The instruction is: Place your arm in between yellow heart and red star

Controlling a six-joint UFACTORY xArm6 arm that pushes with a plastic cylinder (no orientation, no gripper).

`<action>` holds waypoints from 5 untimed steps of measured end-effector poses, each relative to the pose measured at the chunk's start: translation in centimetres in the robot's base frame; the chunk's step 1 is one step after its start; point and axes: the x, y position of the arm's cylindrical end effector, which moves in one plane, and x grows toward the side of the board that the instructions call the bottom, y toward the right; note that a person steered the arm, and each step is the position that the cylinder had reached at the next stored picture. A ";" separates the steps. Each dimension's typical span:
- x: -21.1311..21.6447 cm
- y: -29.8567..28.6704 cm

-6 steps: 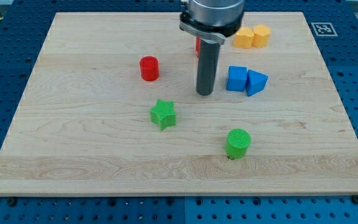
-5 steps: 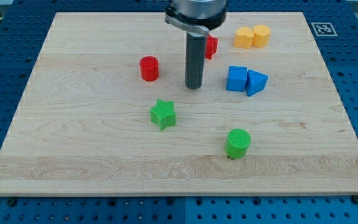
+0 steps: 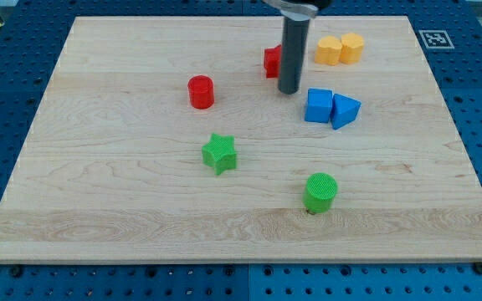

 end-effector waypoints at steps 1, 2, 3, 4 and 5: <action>-0.3 1.6; -2.3 2.4; -5.5 2.4; -6.9 1.4; -6.8 -1.7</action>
